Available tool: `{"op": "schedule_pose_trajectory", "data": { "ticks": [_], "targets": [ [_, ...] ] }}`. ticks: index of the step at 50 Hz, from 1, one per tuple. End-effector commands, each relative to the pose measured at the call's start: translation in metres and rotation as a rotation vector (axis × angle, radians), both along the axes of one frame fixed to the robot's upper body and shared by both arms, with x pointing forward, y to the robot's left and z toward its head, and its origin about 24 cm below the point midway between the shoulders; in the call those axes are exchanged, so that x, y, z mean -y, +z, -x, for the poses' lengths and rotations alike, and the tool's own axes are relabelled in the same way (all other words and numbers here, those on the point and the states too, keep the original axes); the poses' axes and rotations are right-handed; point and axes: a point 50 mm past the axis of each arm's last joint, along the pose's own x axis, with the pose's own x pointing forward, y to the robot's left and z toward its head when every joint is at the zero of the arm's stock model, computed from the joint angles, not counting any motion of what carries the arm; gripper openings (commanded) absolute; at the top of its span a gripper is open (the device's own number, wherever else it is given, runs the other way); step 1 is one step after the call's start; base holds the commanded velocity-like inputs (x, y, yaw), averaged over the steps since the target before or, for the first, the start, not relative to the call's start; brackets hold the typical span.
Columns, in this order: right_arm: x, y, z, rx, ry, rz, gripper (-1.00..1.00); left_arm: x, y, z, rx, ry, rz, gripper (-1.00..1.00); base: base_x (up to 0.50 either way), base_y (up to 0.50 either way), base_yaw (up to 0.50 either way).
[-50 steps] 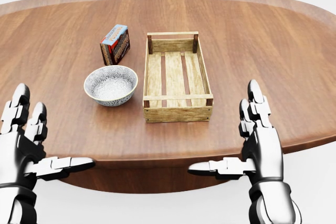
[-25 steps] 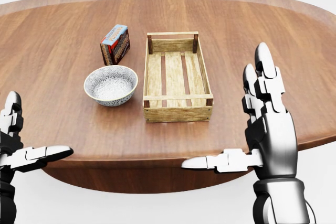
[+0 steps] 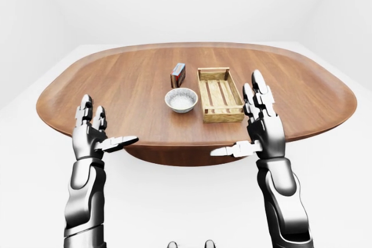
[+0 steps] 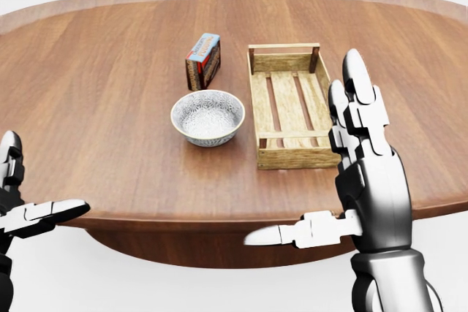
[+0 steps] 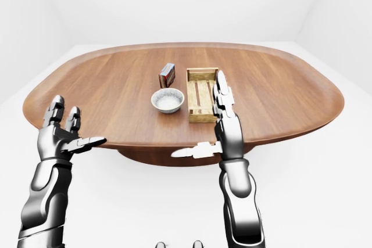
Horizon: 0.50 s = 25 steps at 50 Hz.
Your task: Pick up the bowl on the left and put it in the tray.
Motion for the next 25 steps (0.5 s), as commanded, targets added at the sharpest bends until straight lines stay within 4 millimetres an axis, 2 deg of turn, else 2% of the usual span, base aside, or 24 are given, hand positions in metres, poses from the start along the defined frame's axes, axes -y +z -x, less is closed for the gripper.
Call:
{"op": "schedule_pose_trajectory", "data": {
  "ticks": [1,10,17,25],
  "targets": [
    [0.000,0.001,0.000,0.002,0.004,-0.005,1.00,-0.002,0.000,-0.001,-0.002,0.004,0.002,1.00,0.00,0.50,0.00],
    [-0.001,-0.009,-0.002,-0.042,0.009,-0.019,1.00,-0.003,0.000,0.001,-0.003,0.007,-0.001,1.00,0.00,0.50,0.00],
    [0.001,-0.009,-0.001,-0.042,0.011,-0.023,1.00,-0.004,-0.003,-0.001,-0.018,0.008,-0.002,1.00,0.00,0.50,0.00],
    [0.003,-0.013,-0.003,-0.061,-0.001,-0.063,1.00,-0.003,0.001,0.002,0.005,0.008,-0.005,1.00,0.00,0.00,0.00]
  ]
}}
